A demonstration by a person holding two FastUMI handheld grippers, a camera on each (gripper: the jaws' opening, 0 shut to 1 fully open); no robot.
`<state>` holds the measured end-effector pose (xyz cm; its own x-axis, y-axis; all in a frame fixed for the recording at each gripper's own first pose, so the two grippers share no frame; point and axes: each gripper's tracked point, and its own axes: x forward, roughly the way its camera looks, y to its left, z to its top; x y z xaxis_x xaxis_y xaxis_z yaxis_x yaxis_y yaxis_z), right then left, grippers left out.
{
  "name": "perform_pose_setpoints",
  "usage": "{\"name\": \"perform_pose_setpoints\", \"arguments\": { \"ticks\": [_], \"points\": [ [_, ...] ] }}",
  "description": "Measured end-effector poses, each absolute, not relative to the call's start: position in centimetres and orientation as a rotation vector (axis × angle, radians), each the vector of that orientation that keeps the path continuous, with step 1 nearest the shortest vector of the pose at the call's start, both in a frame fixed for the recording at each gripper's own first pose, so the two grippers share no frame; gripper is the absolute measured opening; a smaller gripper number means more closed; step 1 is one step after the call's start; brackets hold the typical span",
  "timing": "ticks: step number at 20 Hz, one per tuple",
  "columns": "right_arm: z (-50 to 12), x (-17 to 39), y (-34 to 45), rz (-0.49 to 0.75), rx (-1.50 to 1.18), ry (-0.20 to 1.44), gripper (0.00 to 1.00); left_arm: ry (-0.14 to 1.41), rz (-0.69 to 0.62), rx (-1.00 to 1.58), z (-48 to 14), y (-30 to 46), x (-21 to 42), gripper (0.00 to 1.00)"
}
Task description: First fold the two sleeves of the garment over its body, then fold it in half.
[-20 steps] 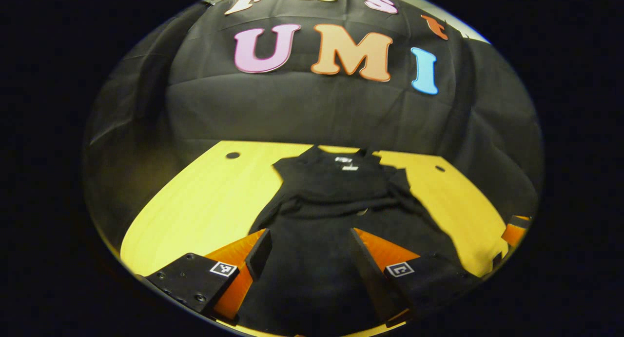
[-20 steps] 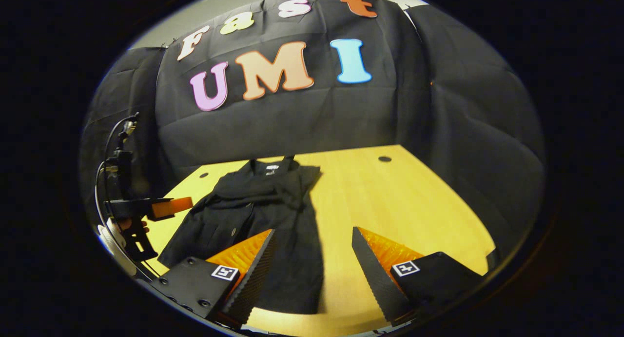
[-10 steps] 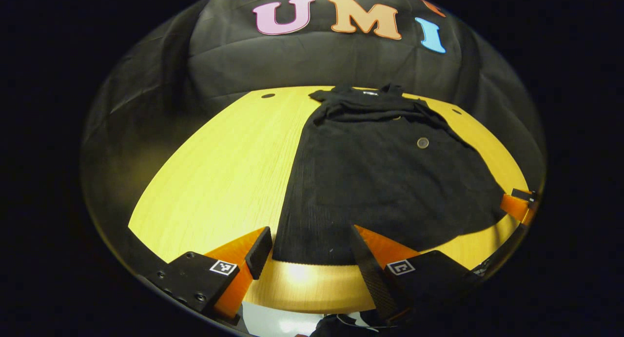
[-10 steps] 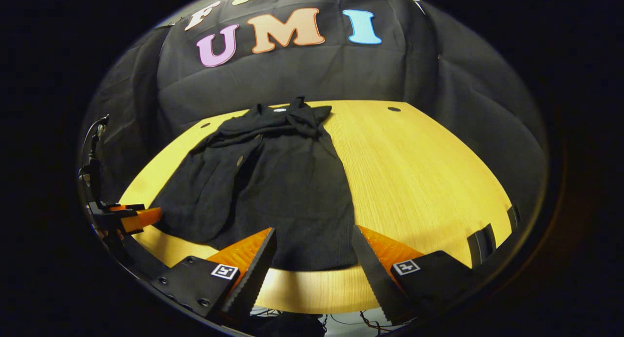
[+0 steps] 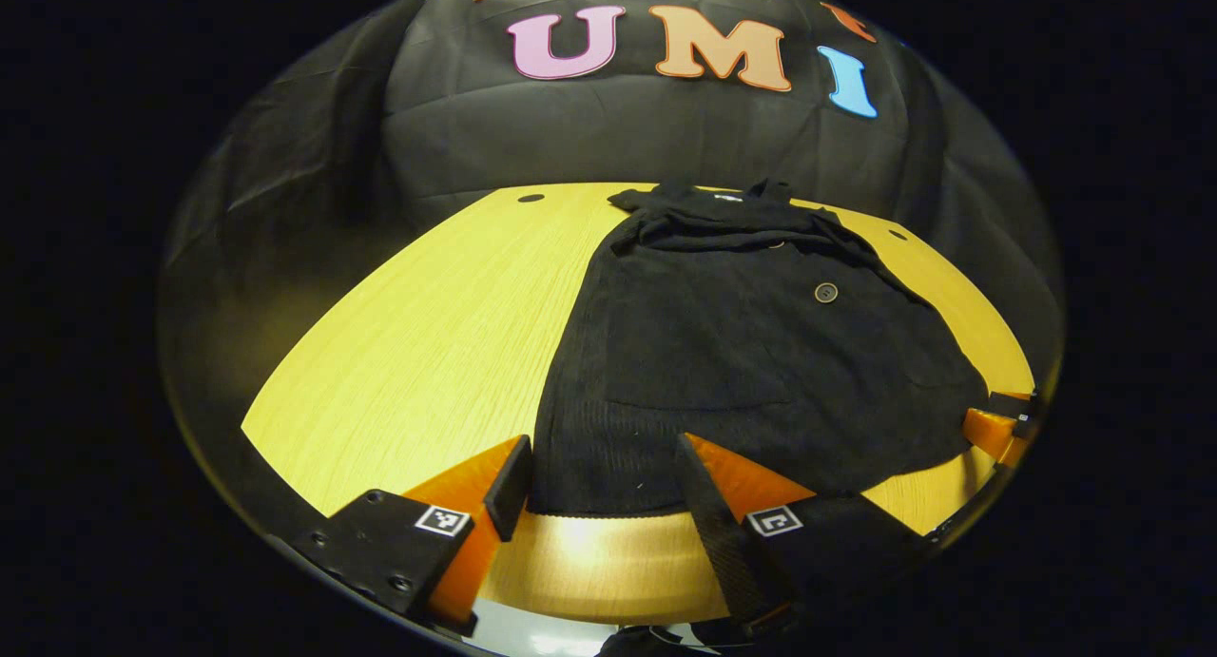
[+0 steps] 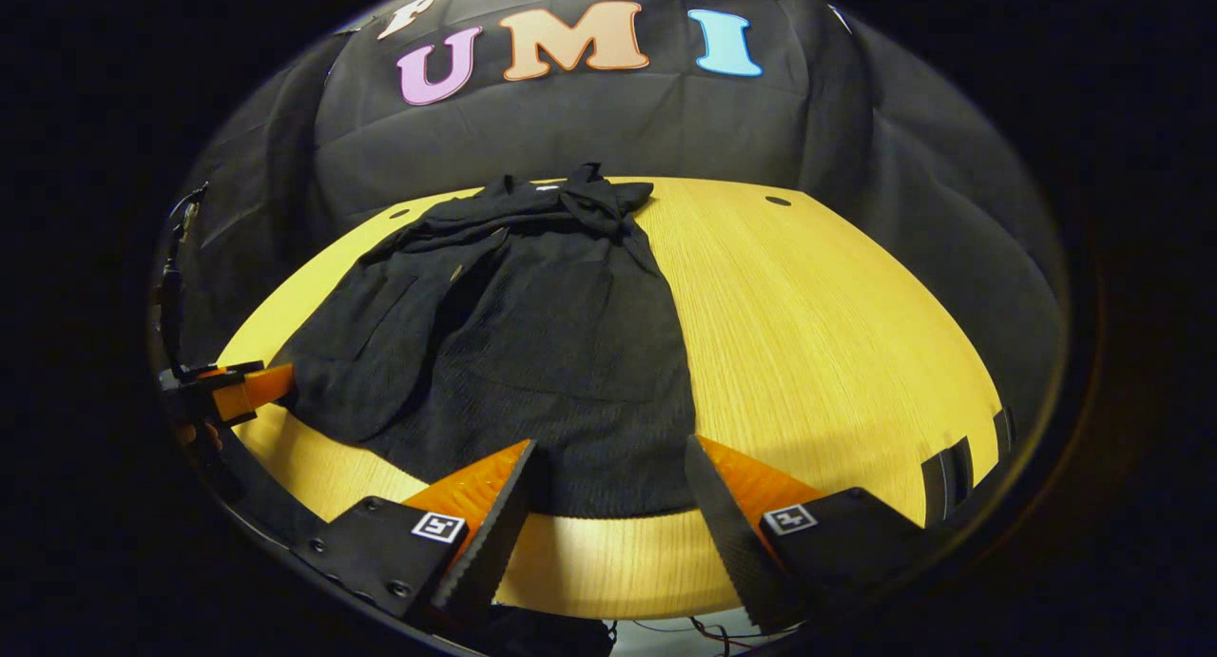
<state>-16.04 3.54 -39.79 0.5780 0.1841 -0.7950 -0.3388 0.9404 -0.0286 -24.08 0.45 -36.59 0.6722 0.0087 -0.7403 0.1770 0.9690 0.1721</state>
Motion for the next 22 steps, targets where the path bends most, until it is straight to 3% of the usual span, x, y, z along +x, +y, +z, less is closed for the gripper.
{"name": "perform_pose_setpoints", "arguments": {
  "ticks": [1,3,4,7,8,10,17,22],
  "points": [
    [-39.9,-16.0,3.9,0.319,-0.182,0.898,0.85,0.833,-0.113,0.247,-37.0,-0.1,-24.2,0.87],
    [-40.4,-15.6,4.5,0.337,-0.173,0.896,0.55,0.847,-0.148,0.246,-37.2,-1.0,-24.3,0.69],
    [-40.4,-15.7,4.9,0.341,-0.17,0.899,0.44,0.849,-0.15,0.237,-37.0,-1.2,-24.1,0.51],
    [-40.3,-15.7,5.2,0.349,-0.179,0.907,0.16,0.859,-0.14,0.179,-37.0,-1.6,-23.7,0.16],
    [-40.1,-15.7,5.1,0.351,-0.19,0.913,0.15,0.866,-0.137,0.152,-37.0,-1.6,-23.7,0.06],
    [-40.0,-15.9,5.1,0.345,-0.179,0.927,0.07,0.877,-0.125,0.08,-36.8,-1.6,-23.6,0.0],
    [-36.7,-15.8,5.4,0.349,-0.145,0.896,0.07,0.902,-0.121,-0.002,-35.3,-1.6,-24.6,0.0],
    [-33.4,-12.0,6.2,0.327,-0.135,0.824,0.07,0.839,-0.148,-0.029,-32.2,-3.1,-20.7,0.0]
  ]
}}
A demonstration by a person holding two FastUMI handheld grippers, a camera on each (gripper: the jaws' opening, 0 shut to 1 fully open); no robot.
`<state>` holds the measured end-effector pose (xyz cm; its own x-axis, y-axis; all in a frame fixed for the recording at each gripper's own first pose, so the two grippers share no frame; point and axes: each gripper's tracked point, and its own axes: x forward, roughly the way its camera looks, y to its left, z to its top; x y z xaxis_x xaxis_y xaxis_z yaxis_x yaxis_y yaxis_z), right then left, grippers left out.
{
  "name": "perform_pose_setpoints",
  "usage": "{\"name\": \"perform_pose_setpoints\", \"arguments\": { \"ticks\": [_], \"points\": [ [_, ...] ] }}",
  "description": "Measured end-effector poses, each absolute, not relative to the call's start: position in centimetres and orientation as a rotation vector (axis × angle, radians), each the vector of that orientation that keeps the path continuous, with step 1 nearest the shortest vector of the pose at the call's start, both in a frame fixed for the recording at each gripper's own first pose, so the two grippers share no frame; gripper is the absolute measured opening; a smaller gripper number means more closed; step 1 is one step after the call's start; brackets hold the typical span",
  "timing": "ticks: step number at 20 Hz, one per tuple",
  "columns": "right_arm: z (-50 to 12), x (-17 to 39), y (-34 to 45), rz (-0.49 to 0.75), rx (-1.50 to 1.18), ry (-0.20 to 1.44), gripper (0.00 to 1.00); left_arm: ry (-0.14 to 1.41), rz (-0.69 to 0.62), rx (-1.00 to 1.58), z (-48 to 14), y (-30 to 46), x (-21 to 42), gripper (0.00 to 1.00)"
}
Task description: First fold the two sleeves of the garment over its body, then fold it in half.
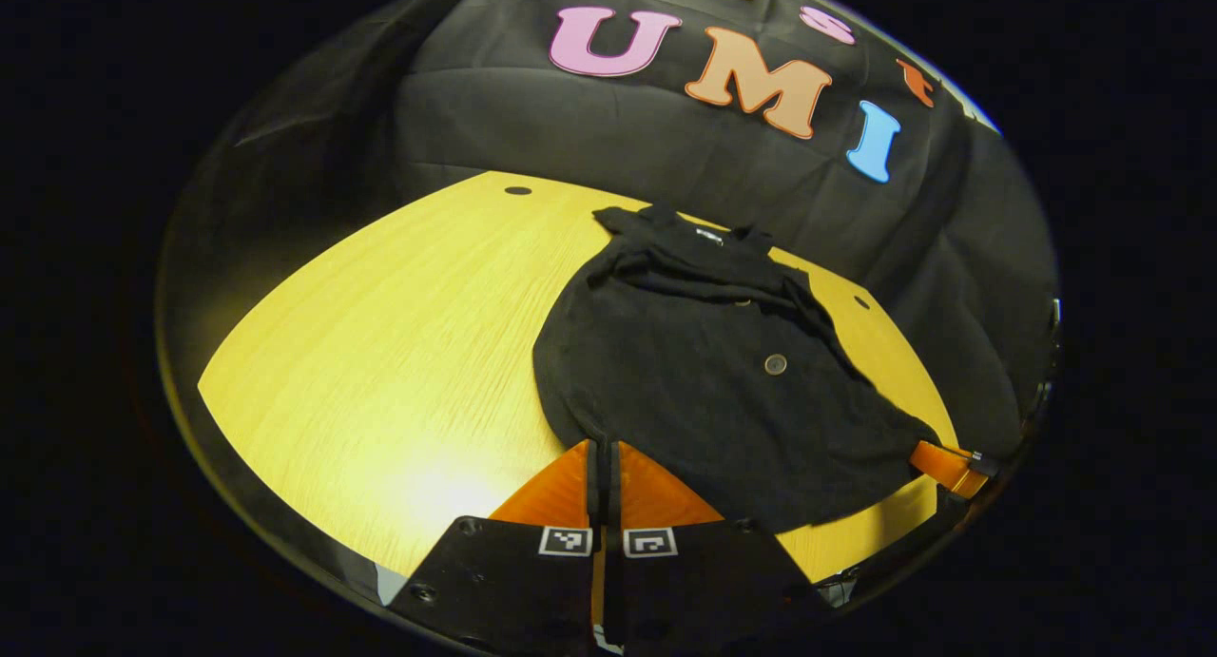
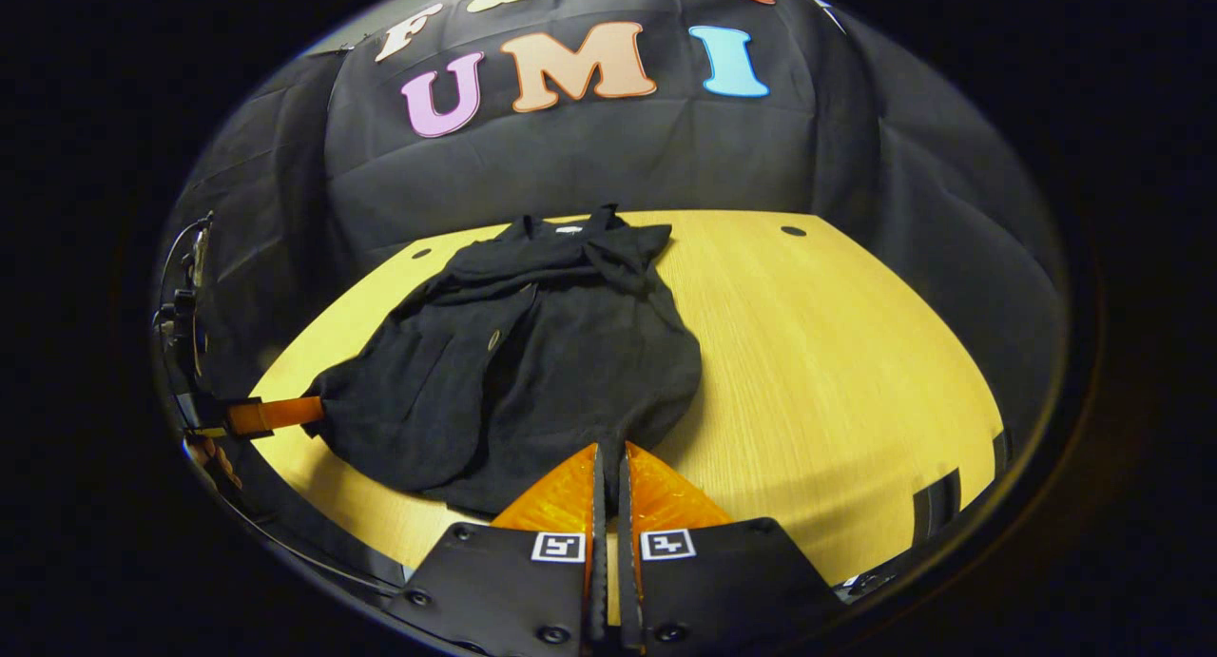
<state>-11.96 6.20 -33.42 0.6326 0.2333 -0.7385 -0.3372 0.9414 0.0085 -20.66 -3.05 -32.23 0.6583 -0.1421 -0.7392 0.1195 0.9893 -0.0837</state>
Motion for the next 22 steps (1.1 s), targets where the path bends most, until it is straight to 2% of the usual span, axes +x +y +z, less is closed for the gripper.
{"name": "perform_pose_setpoints", "arguments": {
  "ticks": [9,11,18,22],
  "points": [
    [-26.4,5.9,12.9,0.396,-0.19,0.622,0.07,0.61,-0.281,-0.091,-25.5,-12.7,-1.7,0.0],
    [-26.0,10.6,14.5,0.398,-0.183,0.606,0.07,0.586,-0.286,-0.07,-25.7,-14.3,2.4,0.0],
    [-27.2,26.1,18.1,0.356,-0.084,0.59,0.07,0.538,-0.146,-0.084,-29.0,-14.4,16.0,0.0],
    [-30.6,31.6,19.7,0.353,-0.069,0.615,0.07,0.546,-0.089,-0.064,-32.2,-13.9,21.8,0.0]
  ]
}}
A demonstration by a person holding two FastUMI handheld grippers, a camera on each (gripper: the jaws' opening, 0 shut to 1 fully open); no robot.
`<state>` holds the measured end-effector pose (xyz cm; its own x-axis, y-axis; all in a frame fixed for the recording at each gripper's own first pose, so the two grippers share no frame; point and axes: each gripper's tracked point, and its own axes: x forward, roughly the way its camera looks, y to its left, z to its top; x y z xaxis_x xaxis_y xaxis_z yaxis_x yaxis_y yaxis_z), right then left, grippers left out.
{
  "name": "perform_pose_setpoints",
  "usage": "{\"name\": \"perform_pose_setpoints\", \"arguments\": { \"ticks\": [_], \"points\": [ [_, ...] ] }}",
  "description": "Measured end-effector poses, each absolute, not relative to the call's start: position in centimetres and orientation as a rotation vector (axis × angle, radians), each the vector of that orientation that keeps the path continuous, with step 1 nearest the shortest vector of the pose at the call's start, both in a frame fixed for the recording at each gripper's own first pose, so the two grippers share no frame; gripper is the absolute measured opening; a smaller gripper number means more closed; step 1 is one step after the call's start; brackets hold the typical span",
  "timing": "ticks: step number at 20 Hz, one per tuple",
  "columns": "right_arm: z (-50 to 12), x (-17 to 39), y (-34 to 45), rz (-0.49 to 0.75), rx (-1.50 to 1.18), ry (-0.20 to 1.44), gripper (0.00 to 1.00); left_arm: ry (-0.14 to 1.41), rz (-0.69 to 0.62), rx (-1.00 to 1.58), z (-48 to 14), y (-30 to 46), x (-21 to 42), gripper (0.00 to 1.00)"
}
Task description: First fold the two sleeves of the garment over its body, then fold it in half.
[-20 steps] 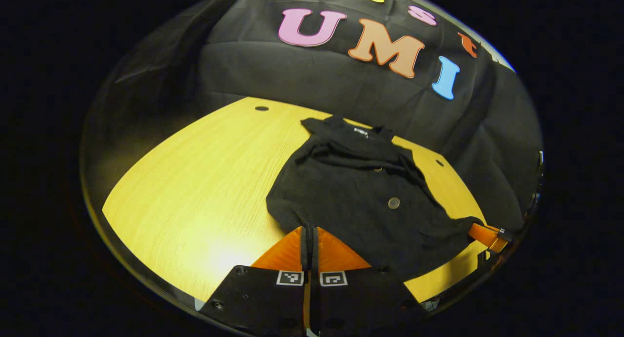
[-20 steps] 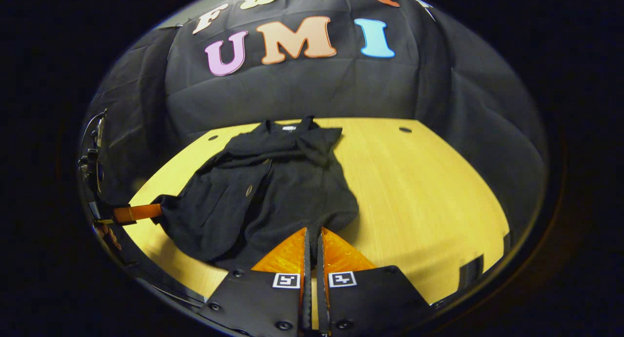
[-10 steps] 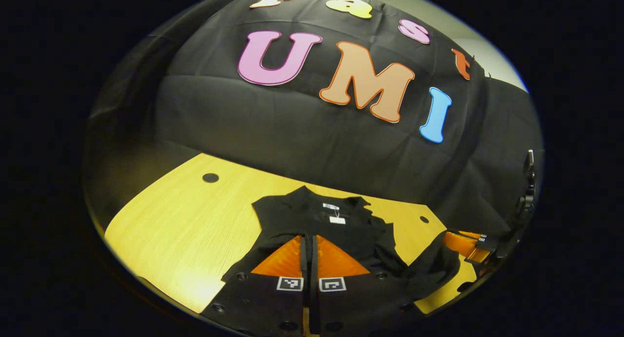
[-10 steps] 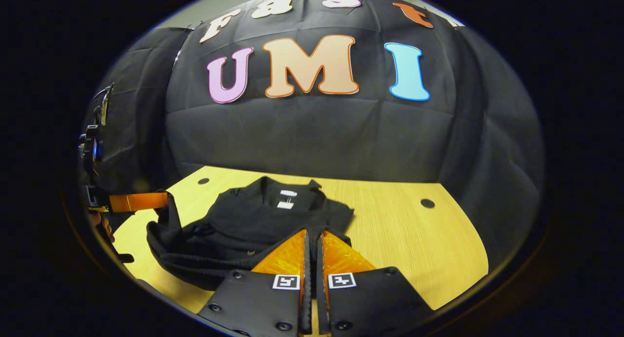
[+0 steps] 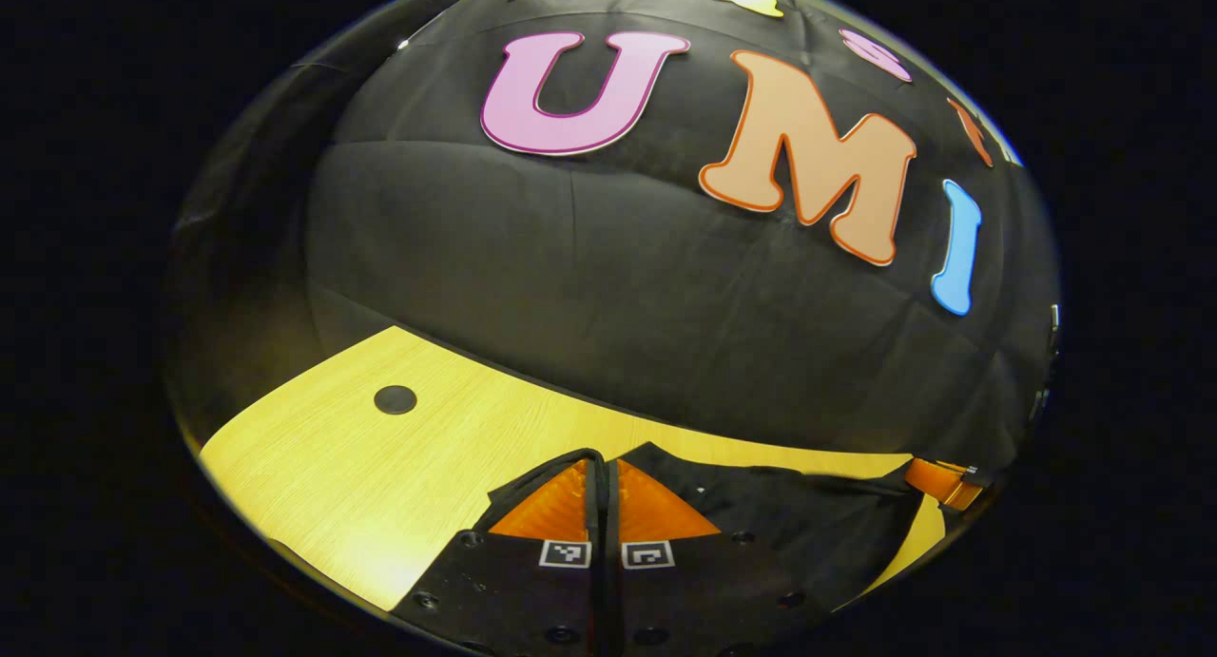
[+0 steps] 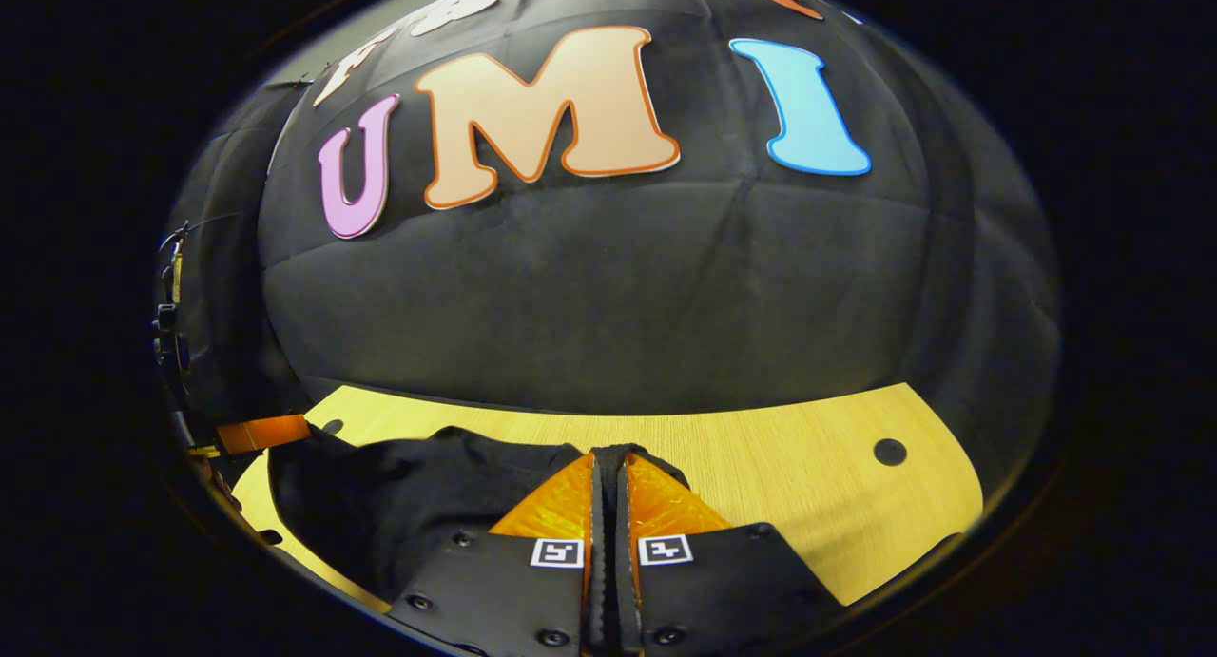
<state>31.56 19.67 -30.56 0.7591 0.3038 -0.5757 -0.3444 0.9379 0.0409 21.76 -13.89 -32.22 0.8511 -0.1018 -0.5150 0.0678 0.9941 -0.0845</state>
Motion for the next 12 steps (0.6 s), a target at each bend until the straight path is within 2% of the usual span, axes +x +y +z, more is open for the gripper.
{"name": "perform_pose_setpoints", "arguments": {
  "ticks": [2,3,6,8,9,12],
  "points": [
    [-32.7,32.4,19.3,0.337,-0.041,0.655,0.07,0.523,-0.063,-0.061,-32.7,-13.4,23.0,0.03],
    [-33.6,32.5,19.3,0.338,-0.009,0.693,0.3,0.508,-0.073,-0.069,-32.6,-13.7,23.4,0.22],
    [-33.2,32.4,17.4,0.323,0.051,0.72,1.0,0.443,-0.043,-0.022,-29.8,-13.0,23.7,0.94],
    [-30.6,32.8,16.4,0.329,0.053,0.654,0.98,0.393,-0.053,-0.035,-26.9,-13.5,23.1,0.94],
    [-28.9,32.7,16.1,0.339,0.051,0.609,0.94,0.361,-0.058,-0.045,-25.0,-13.8,22.8,0.93],
    [-22.6,31.7,15.5,0.37,0.05,0.475,0.99,0.25,-0.068,-0.033,-18.9,-14.8,21.5,0.92]
  ]
}}
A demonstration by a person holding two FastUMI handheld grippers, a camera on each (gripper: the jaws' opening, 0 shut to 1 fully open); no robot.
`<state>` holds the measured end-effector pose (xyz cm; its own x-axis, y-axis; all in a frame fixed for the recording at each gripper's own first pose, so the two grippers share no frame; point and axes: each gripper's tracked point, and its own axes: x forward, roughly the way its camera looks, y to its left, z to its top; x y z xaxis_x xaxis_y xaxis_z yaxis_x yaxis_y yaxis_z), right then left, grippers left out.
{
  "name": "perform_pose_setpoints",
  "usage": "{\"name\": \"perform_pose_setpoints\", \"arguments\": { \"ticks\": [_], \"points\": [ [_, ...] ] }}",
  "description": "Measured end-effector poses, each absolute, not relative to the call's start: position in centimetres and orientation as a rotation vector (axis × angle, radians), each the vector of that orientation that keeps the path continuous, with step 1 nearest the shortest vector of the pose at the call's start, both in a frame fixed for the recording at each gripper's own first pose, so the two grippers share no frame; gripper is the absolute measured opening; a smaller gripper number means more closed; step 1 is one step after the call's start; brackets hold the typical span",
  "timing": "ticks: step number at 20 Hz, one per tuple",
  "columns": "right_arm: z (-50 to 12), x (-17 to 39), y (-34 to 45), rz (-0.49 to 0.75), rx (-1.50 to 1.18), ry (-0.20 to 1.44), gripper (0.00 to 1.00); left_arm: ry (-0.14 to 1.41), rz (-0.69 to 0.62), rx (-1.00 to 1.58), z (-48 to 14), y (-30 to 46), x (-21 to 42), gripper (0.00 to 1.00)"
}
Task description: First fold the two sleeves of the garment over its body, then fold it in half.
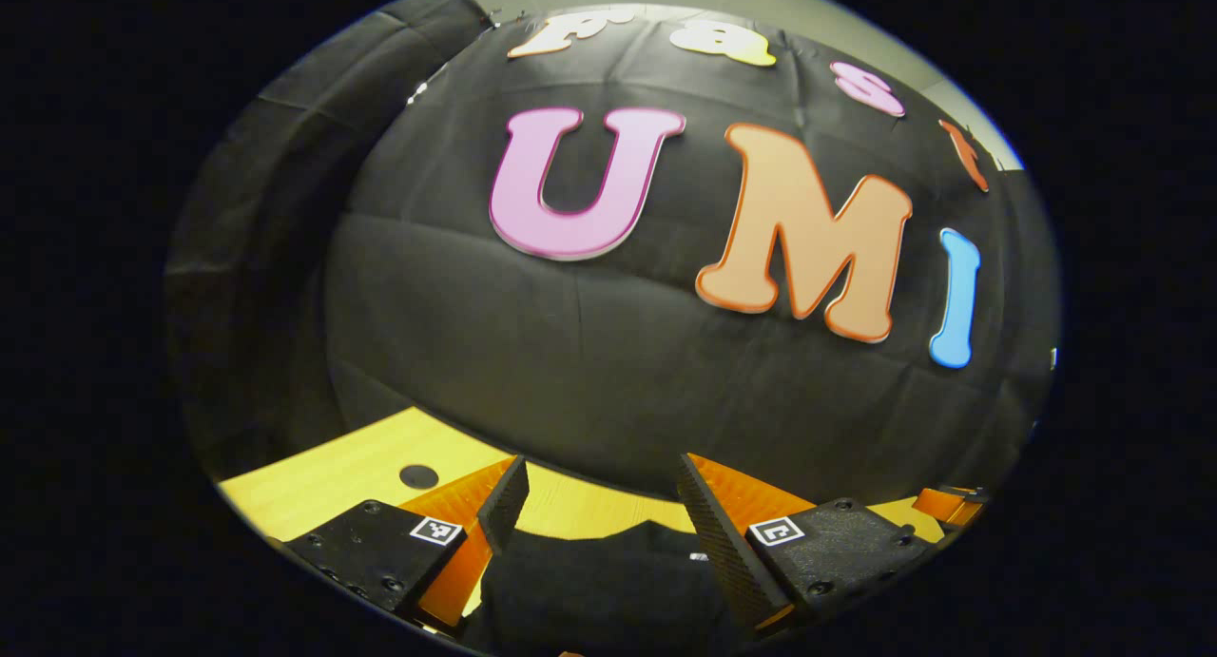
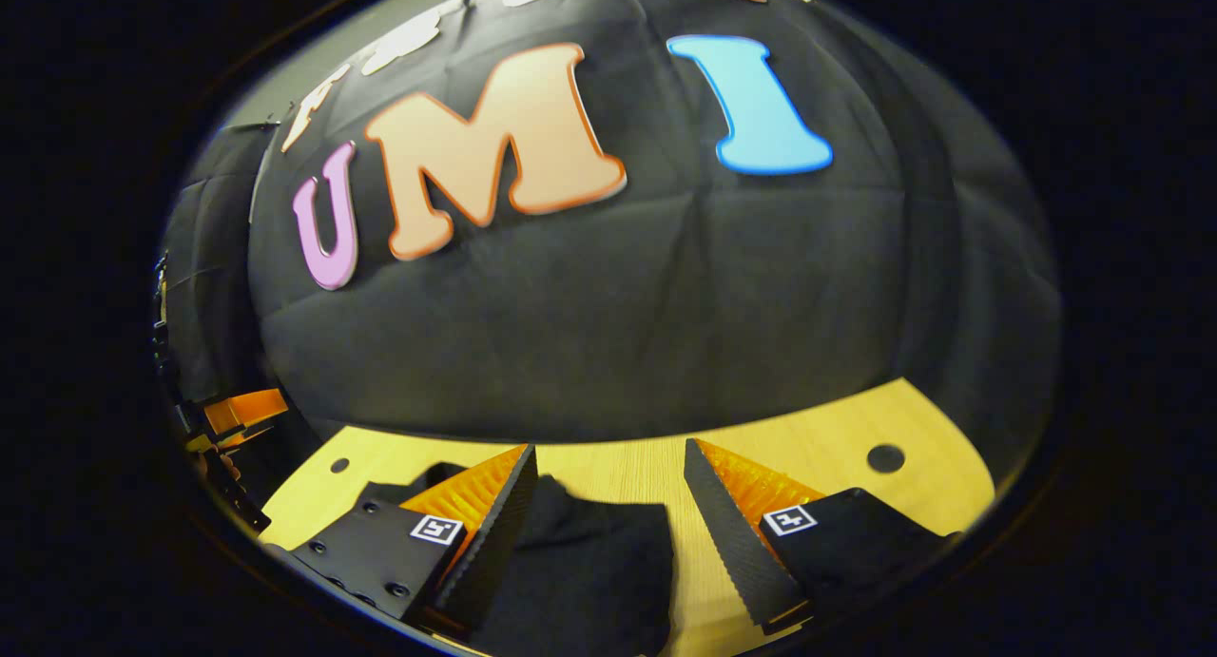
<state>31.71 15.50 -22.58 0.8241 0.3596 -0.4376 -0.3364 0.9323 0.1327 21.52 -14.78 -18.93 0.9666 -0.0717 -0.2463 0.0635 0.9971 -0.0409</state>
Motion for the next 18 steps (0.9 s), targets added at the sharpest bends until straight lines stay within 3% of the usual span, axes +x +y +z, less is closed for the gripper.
{"name": "perform_pose_setpoints", "arguments": {
  "ticks": [6,10,14,18],
  "points": [
    [-8.9,24.3,14.1,0.395,0.066,0.202,0.94,0.092,-0.132,0.031,-7.9,-17.2,15.3,0.92],
    [-3.0,15.0,12.5,0.383,0.028,0.047,0.98,0.099,-0.201,0.093,-5.1,-16.6,7.4,0.93],
    [-2.1,4.8,11.3,0.352,0.064,-0.019,0.94,0.116,-0.206,0.071,-4.7,-13.7,-1.3,0.92],
    [-6.2,-5.1,11.4,0.315,0.158,0.08,0.97,0.141,-0.222,0.032,-4.4,-10.7,-8.9,0.92]
  ]
}}
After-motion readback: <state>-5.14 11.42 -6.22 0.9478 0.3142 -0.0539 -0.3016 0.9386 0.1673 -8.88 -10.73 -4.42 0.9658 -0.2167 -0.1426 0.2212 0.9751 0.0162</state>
